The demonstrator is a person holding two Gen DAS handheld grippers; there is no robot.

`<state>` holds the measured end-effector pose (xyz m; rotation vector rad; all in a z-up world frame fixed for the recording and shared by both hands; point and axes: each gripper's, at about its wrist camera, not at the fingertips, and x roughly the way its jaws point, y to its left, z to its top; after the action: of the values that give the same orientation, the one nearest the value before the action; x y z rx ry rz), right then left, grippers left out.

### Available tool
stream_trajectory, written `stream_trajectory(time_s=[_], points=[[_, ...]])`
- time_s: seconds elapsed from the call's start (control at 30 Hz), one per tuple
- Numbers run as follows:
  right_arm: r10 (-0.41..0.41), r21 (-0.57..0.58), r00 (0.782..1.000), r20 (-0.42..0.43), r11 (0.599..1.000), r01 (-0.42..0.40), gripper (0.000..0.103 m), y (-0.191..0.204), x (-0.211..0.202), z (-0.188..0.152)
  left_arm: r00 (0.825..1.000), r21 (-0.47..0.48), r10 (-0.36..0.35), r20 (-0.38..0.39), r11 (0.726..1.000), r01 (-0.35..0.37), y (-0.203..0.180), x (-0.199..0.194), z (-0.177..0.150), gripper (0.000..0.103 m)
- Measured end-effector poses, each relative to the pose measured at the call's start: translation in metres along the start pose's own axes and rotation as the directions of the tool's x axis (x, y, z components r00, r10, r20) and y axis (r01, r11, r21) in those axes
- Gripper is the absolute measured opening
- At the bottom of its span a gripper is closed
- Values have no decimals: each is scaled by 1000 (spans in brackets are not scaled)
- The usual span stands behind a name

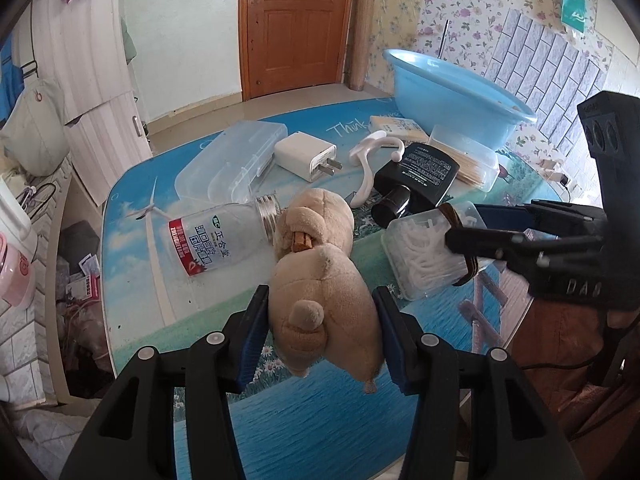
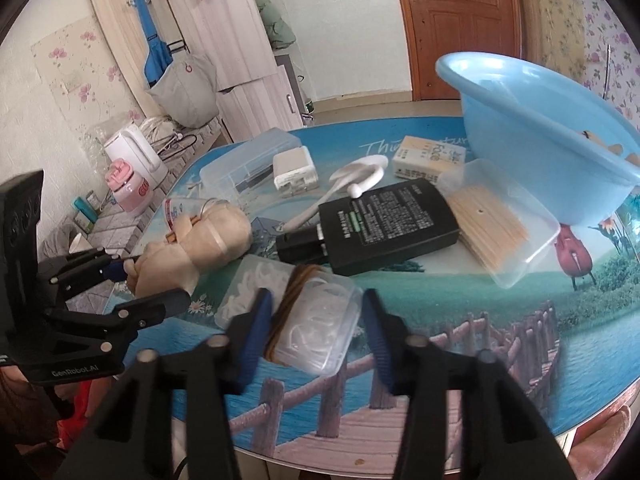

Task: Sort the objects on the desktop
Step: 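Grasp the clear box of white hair ties with the right tool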

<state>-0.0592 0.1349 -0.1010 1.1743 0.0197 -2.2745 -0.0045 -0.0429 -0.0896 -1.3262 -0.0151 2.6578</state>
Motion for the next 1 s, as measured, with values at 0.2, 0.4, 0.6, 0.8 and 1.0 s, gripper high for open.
stream_trajectory(time_s=[0.2, 0.4, 0.6, 0.8, 1.0], points=[[10, 14, 1000, 0, 1000, -10, 33, -11, -8, -2, 1000, 4, -2, -3, 1000, 2, -3, 3, -1, 53], [-32, 21, 999, 19, 999, 31, 32, -20, -18, -3, 1000, 14, -1, -11, 1000, 1, -8, 8, -1, 59], [-62, 79, 997, 42, 995, 58, 34, -38, -26, -2, 1000, 18, -10, -29, 1000, 10, -11, 15, -2, 59], [-97, 52, 994, 49, 994, 94, 80, -29, -28, 1, 999, 25, -10, -36, 1000, 11, -15, 20, 1, 59], [-102, -4, 995, 10, 995, 102, 96, -11, -15, -4, 999, 37, -12, -34, 999, 13, -21, 25, 3, 59]])
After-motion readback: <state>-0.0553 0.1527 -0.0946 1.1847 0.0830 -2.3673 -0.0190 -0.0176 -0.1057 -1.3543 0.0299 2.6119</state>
